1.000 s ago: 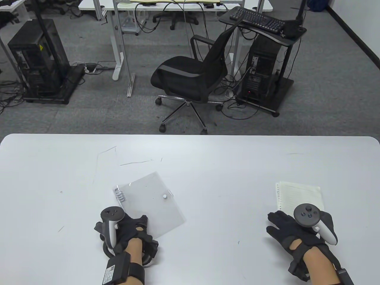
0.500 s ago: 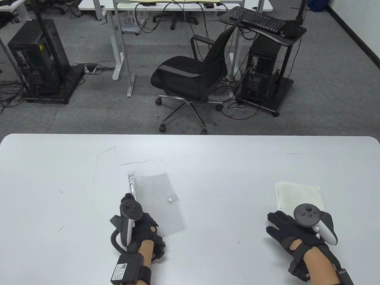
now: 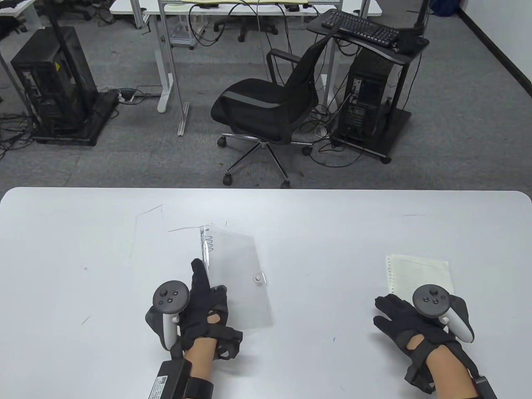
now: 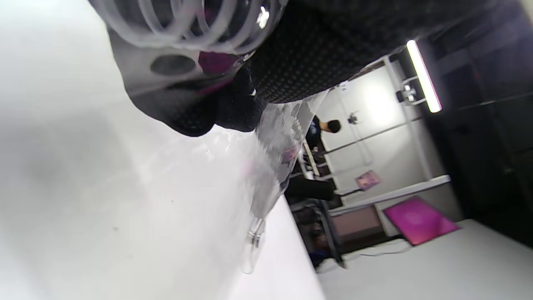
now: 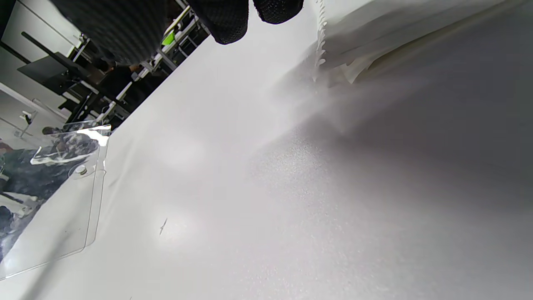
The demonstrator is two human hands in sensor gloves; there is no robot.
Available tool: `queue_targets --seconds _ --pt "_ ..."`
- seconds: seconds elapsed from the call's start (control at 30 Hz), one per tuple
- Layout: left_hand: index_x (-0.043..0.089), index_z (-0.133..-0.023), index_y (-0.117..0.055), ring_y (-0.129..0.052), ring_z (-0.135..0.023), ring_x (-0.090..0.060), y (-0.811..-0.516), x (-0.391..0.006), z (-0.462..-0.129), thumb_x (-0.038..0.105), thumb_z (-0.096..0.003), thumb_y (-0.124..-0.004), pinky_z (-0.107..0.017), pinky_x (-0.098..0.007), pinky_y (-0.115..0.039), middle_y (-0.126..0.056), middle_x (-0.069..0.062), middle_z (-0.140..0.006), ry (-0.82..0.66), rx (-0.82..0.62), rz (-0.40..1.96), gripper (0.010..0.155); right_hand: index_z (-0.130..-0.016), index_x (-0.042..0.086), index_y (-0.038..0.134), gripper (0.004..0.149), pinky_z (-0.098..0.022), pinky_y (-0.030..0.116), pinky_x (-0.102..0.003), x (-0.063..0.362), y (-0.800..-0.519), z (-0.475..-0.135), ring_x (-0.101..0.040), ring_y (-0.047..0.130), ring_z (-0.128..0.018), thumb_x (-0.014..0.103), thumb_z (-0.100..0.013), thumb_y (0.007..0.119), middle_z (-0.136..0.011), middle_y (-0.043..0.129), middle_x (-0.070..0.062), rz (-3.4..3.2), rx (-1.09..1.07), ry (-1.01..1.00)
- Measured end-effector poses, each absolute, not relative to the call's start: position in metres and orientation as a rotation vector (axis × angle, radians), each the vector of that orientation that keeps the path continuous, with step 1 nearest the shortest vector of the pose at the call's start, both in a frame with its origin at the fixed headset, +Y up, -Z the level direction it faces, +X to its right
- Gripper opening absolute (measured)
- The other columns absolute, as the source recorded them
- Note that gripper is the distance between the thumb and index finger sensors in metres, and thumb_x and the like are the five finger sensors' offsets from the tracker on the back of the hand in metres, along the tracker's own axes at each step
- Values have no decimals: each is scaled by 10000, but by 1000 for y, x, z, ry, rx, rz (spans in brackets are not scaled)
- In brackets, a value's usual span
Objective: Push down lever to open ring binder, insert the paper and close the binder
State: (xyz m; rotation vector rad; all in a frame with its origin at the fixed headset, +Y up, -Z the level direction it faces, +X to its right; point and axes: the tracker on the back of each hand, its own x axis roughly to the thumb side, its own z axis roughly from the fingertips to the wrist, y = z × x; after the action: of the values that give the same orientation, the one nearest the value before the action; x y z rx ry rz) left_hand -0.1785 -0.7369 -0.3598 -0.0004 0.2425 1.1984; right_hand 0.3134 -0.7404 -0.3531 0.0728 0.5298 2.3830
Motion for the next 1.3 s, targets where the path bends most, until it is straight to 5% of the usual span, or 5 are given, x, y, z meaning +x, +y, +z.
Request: queue_targets --seconds 0.37,0.53,0.77,1.03,1.3 --pt "390 -1065 -273 -999 -814 -211 -704 -81 -367 257 -529 -873 -496 -375 -926 -455 90 -1184 9 -241 1412 815 -1111 175 470 719 -685 368 -690 330 -725 -350 -491 229 -1039 491 -513 711 -1212 317 -161 2341 58 414" --pt "377 -1063 -275 -999 -814 -215 -724 -24 -371 256 -525 -882 -499 -381 -921 -449 71 -1182 32 -409 1374 820 -1112 173 466 721 -685 369 -689 332 -725 -350 -492 231 -1038 492 -514 710 -1211 317 -164 2333 52 417" --pt "322 -1052 -237 -965 -865 -251 -758 5 -377 276 -521 -873 -610 -395 -872 -380 -35 -1175 119 -334 1099 830 -1112 170 472 719 -685 368 -690 329 -730 -352 -495 232 -1038 491 -514 711 -1211 322 -167 2337 55 450" --pt "544 -1006 -343 -451 -1101 -371 -773 22 -374 274 -547 -790 -722 -523 -492 -116 -23 -1146 43 -252 706 696 -1111 168 479 717 -686 369 -689 322 -737 -354 -495 235 -1038 491 -515 710 -1211 327 -169 2351 67 509" --pt "389 -1065 -431 -121 -1055 -425 -789 32 -375 349 -548 -694 -681 -572 -291 9 9 -1134 34 -357 505 581 -1113 172 475 717 -687 362 -690 321 -738 -354 -494 222 -1039 494 -516 707 -1213 316 -166 2361 81 513"
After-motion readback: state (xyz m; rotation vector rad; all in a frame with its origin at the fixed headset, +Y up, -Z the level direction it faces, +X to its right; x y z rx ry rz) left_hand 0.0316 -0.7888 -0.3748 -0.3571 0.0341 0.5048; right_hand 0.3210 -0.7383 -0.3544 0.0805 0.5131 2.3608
